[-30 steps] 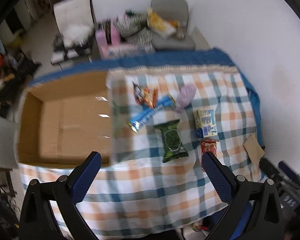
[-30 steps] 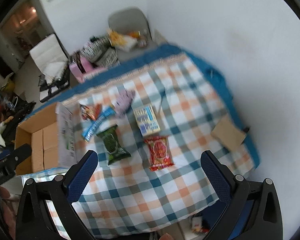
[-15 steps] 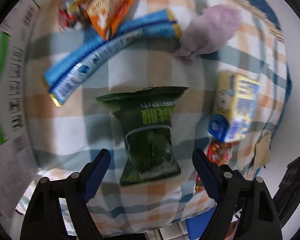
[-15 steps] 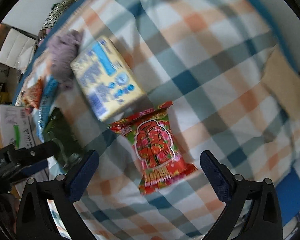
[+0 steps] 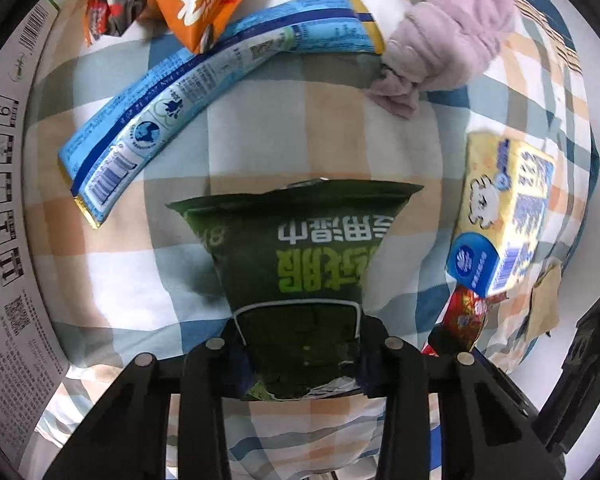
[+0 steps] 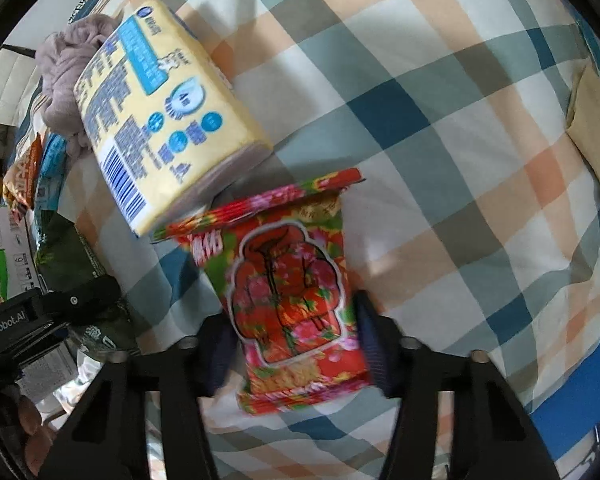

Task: Organize soft objects
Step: 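Grasp the green snack bag with the left tool while the right tool grasps the red snack bag, then carry both bags over the cardboard box and open both tools to drop them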

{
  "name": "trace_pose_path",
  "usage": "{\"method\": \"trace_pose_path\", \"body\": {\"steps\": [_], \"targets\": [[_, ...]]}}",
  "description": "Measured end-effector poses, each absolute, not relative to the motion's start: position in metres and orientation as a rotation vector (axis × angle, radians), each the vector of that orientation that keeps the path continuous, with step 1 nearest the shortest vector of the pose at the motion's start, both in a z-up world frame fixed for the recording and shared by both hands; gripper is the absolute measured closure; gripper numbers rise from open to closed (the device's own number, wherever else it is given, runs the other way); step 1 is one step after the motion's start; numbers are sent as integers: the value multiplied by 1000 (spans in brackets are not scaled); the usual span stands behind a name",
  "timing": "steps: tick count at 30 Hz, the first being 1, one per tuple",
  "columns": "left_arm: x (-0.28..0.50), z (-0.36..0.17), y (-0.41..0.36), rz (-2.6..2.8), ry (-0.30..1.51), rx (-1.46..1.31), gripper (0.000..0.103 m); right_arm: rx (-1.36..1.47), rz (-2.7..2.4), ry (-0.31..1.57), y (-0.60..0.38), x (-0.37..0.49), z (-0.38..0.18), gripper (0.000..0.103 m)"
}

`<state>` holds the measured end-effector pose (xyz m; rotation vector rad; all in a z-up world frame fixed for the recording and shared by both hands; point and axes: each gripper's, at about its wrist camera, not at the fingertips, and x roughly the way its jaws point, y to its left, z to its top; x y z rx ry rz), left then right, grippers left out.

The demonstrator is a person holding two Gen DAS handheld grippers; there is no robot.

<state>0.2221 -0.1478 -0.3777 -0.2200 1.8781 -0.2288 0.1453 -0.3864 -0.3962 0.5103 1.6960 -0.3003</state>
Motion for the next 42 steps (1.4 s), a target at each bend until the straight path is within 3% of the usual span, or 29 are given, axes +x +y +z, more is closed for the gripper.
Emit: {"method": "trace_pose_path", "body": {"steps": [6,12,18,23,30,36,42], "targets": [[205,-358,-157,-294,1852,-216,70,483,-312,1675,-375,122,-382,54],[198,-296,-139,-381,1734,-230,70,463,-260,1628,-347,100,-346,54],[205,-228,-85,-400,1585,-260,70,421,-159,1538,-298,96,-280,54],[219,-192,-10,-346,1520,-294,70,392,-40,1465,-246,146,-220,54],[255,-206,104,-186,1512,-374,70,343,109,1441,-128,206,-190,54],[295,-265,184,-110,1609,-485,70,247,132,1458,-35,252,-219,54],[324,-325,211,-22,1702,-554,70,173,105,1497,19,289,-256,54]]}}
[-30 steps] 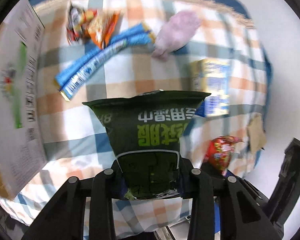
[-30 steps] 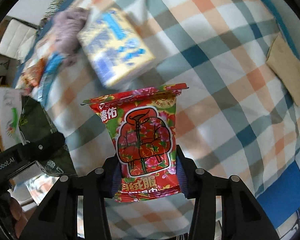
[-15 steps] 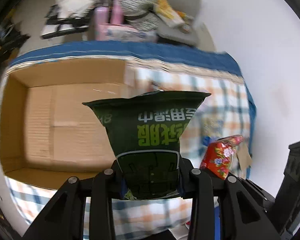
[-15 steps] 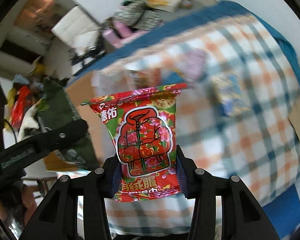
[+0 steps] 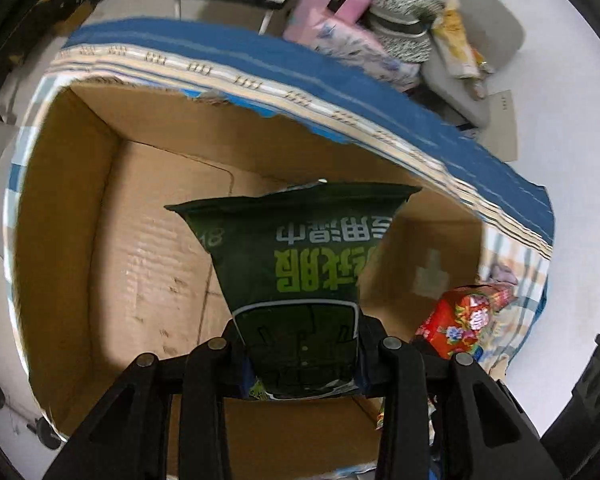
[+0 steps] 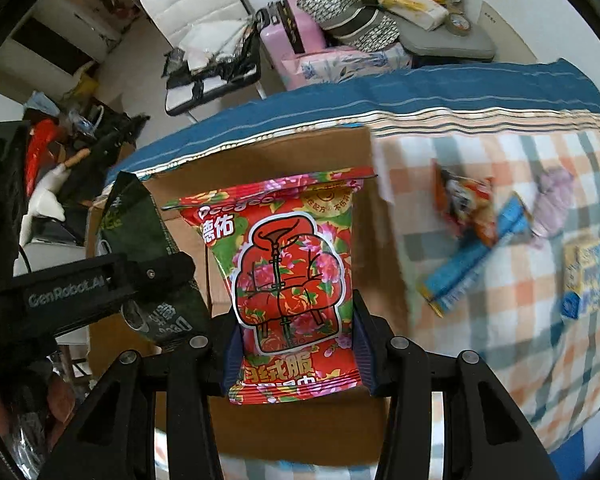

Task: Organize soft objects
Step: 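Carry both bags over the cardboard box and open both tools to drop them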

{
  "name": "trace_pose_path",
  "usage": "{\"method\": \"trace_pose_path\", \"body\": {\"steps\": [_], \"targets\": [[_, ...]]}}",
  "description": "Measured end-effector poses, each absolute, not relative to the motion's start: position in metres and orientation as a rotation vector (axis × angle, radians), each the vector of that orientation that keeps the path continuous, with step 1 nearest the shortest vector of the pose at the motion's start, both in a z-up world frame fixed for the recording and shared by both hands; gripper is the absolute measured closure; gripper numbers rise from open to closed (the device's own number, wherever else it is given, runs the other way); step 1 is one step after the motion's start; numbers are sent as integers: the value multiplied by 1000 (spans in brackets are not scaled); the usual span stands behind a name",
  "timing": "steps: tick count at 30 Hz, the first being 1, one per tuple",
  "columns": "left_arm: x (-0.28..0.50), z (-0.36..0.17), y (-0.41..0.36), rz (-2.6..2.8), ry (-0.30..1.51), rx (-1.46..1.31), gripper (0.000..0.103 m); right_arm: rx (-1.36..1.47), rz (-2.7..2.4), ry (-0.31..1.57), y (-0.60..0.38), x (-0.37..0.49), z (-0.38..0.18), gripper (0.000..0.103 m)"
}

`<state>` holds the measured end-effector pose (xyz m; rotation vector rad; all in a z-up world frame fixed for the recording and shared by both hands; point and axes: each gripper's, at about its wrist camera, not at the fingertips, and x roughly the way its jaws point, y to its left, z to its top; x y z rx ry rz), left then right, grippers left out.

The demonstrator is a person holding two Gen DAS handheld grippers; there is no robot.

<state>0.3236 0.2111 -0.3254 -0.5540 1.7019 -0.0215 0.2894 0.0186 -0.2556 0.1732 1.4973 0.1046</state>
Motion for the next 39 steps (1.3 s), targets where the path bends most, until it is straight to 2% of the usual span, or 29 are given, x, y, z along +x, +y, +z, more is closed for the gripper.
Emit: {"method": "trace_pose_path", "body": {"steps": [7,14,15,17,19,21,23,25,28,39], "targets": [[335,-370,213,-21,1783,-613,69,110,51,1546,37,317,-306,54],[337,-369,208,-2,1784,-576,65,134,34,1543,34,332,-322,53],[337,-368,208,-4,1778,-557,63,135,33,1539,33,333,-320,52],[339,-363,205,-16,1762,-509,49,132,38,1532,35,336,-319,47],[339,-358,204,-36,1742,-489,47,121,37,1526,35,336,-314,43],[338,-353,205,-40,1717,-459,39,105,37,1519,35,335,-310,35],[333,-343,208,-10,1683,-408,23,98,41,1520,34,332,-306,21],[326,-335,211,13,1649,-366,16,77,49,1517,34,327,-301,10],[312,-323,215,41,1601,-310,15,28,56,1498,35,317,-291,0],[249,-265,216,83,1440,-164,15,-43,77,1430,31,267,-245,0]]}}
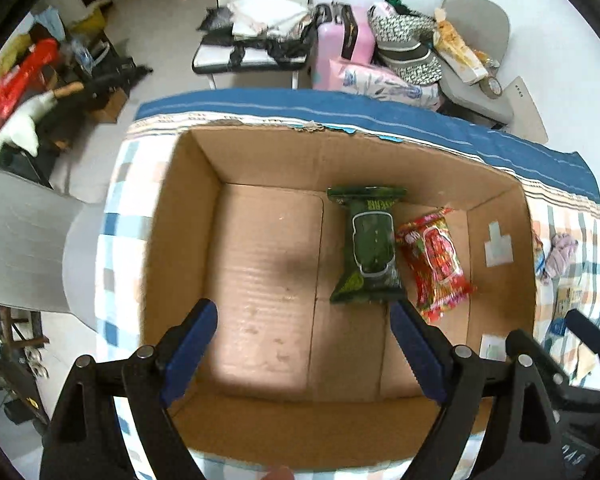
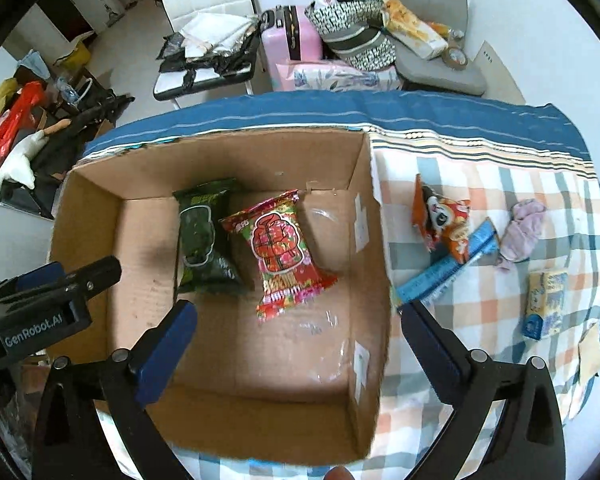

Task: Organize soft objects
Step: 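Carry both bags over the cardboard box and open both tools to drop them, then grasp the pink cloth with the left tool while the right tool grasps the yellow milk pack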

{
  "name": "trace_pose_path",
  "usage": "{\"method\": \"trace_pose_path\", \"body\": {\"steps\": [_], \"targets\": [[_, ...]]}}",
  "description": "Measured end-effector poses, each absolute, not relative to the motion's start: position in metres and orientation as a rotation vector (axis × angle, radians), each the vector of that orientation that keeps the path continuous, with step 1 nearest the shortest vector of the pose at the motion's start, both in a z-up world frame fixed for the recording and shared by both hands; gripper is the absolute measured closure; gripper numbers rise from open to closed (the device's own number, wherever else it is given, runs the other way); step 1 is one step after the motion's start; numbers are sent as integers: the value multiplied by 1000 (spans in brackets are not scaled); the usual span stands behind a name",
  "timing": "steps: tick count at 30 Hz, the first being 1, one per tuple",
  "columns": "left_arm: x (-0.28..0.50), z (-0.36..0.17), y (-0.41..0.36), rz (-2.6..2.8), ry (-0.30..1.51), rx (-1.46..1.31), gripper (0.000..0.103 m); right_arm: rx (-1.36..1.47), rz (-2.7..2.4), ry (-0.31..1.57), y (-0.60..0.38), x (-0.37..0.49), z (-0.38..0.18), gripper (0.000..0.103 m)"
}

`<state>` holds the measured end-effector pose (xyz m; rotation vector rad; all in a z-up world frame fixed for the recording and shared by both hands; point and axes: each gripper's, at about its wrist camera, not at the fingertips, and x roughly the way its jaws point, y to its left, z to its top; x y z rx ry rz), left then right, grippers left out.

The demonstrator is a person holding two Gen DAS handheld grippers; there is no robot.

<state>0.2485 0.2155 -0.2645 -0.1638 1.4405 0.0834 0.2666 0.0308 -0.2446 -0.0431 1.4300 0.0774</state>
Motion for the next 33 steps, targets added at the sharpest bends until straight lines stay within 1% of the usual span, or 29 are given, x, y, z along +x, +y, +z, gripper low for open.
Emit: {"method": "trace_pose_path", "body": {"steps": [9,15,19,23,26,29,33], "targets": [[203,-216,204,81,1371,-152,15,-36,116,1352,24,222,-187,0],[189,-185,190,96,1323,-152,15,-6,168,1313,13,204,-159,0],[190,-159,165,68,1271,-137,15,41,190,1299,-9,199,-146,0],[199,-140,119,11,1233,-102,15,116,139,1257,-56,197,-135,0],[217,-138,71,-78,1245,-61,15,173,62,1243,-108,199,-133,0],[236,-144,27,-145,1263,-25,15,210,-33,1242,-163,205,-137,0],[272,-171,-32,-238,1348,-12,15,249,-159,1252,-235,213,-149,0]]}}
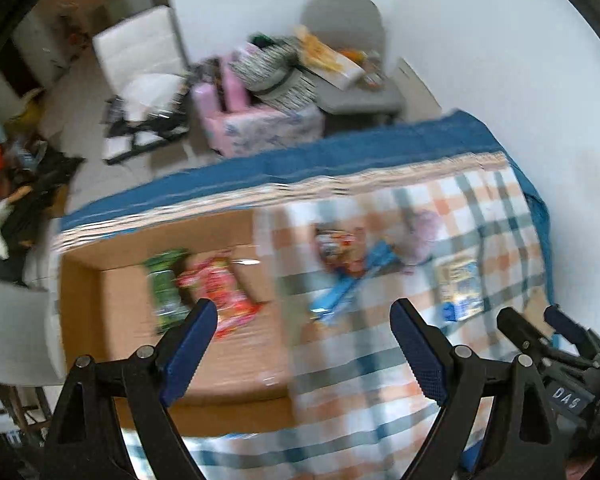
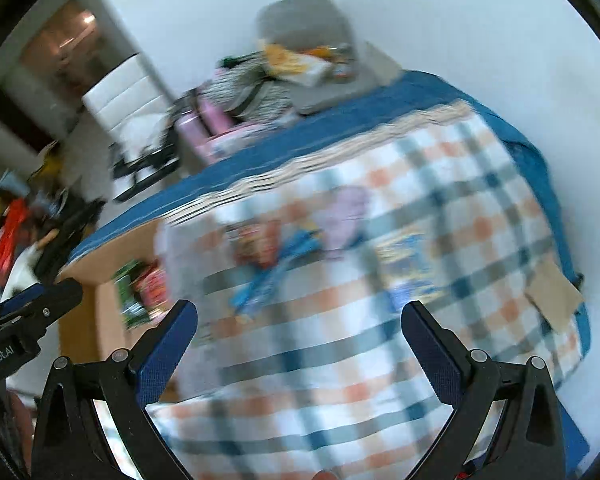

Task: Organize soft objects
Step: 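Grasp the pink cloth with the left tool while the right tool grasps the yellow milk pack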

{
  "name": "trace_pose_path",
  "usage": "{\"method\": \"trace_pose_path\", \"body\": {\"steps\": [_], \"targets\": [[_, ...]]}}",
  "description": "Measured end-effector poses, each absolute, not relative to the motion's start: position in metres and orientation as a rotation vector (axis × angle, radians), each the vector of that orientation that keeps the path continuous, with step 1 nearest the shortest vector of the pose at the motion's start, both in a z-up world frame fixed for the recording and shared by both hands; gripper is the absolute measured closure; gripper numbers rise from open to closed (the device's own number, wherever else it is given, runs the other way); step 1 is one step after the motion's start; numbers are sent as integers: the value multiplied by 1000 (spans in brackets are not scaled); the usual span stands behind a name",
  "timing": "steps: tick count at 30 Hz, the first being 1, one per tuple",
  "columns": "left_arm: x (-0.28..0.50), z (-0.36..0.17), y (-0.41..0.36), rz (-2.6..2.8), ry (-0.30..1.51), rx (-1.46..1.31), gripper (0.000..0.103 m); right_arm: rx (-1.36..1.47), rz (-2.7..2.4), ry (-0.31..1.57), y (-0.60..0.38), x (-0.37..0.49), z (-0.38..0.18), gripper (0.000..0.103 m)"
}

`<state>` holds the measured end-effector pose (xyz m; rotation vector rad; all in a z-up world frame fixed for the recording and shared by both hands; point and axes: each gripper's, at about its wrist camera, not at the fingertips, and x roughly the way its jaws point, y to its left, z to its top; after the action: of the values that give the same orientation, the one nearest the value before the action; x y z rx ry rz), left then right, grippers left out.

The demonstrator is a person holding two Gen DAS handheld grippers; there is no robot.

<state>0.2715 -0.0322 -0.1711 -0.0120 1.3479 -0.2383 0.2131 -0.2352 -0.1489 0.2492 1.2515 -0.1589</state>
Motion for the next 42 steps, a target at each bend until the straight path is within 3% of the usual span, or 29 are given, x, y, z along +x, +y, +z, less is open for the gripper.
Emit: {"method": "trace_pose_path", "body": {"steps": [6,14,24,25,26,28,32,42], "targets": [[322,-235,-119,-345,1538,-99,15,330,-262,1322,-317,236,-201,0],[357,-327,-203,-438,1761,-103,15,512,-301,1475,-355,260,-307,0],[370,-400,-253,-428,1871,-21,15,529,-322,1597,-377,267,-378,0],[370,-404,-255,-418,1864,-7,17,545,-318,1600,-379,267,-381,0],[370,-407,-257,-408,1858,4,28,557,-313,1601,-380,267,-383,0],[369,-412,-257,-381,1863,14,39,562,-313,1602,-381,266,-384,1],[368,-412,-251,-359,1847,-1,51,574,-301,1618,-380,269,-389,10],[360,-410,-245,-304,1835,5,58,555,-302,1633,-379,269,-396,18]]}}
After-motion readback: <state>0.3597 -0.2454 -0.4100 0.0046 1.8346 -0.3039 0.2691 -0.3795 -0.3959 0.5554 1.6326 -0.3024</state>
